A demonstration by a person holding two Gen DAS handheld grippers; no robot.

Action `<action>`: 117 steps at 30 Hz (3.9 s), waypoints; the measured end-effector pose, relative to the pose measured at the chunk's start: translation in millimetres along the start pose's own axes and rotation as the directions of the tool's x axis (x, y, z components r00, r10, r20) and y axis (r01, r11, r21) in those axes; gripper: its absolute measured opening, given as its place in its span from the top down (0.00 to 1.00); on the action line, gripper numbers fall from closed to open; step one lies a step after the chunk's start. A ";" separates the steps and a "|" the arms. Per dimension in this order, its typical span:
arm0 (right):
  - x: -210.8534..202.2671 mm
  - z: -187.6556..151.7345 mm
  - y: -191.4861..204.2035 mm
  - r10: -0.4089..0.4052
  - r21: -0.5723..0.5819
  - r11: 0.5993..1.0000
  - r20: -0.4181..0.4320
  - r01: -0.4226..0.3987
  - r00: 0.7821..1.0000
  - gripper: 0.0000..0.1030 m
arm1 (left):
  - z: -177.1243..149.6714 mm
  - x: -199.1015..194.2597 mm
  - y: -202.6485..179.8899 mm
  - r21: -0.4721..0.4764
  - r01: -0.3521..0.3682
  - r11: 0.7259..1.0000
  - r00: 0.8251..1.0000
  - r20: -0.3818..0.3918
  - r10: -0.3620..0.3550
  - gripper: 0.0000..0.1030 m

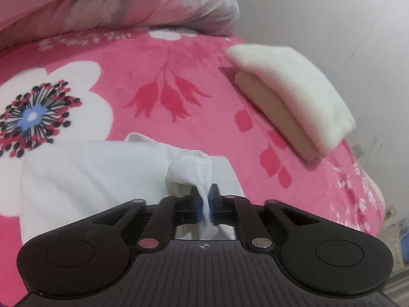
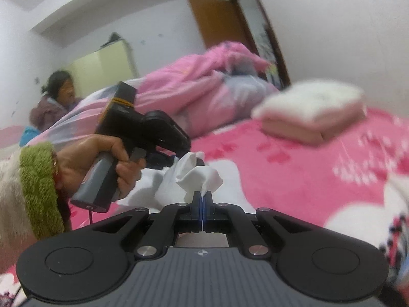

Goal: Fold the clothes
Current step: 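Lift the pinched edge with both grippers and fold it over the shirt lengthwise, then open the left gripper while the right gripper holds the folded edge down, then open the right gripper and release the folded shirt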

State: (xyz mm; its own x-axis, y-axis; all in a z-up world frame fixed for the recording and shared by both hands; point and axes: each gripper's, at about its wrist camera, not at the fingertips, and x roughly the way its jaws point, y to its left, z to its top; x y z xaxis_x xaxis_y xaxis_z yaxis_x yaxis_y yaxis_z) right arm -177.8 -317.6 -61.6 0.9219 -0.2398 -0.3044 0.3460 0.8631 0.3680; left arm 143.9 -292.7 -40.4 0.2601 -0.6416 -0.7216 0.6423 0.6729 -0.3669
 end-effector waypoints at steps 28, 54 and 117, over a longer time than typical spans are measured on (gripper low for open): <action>45.0 8.3 -65.3 0.237 0.403 0.906 -0.225 -0.131 0.945 0.76 | -204.6 -165.0 -14.6 0.356 -0.195 0.914 0.979 0.134 0.157 0.46; 29.6 11.9 -60.5 0.166 0.394 0.915 -0.176 -0.085 0.970 1.00 | -238.9 -135.4 -30.7 0.248 -0.548 0.799 0.807 0.408 0.427 0.64; 37.0 12.2 -15.3 0.151 -0.063 0.983 -0.270 -0.174 0.951 0.93 | -257.8 -168.5 65.4 -0.345 -0.024 0.938 0.927 0.343 0.150 0.87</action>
State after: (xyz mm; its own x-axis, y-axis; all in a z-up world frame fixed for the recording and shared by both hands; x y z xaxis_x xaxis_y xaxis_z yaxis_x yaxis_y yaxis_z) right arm -146.9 -345.1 -67.7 0.8819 0.0223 -0.4709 0.1684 0.9181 0.3589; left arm -43.9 -45.7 -94.3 0.5846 -0.6206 -0.5225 0.3481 0.7737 -0.5294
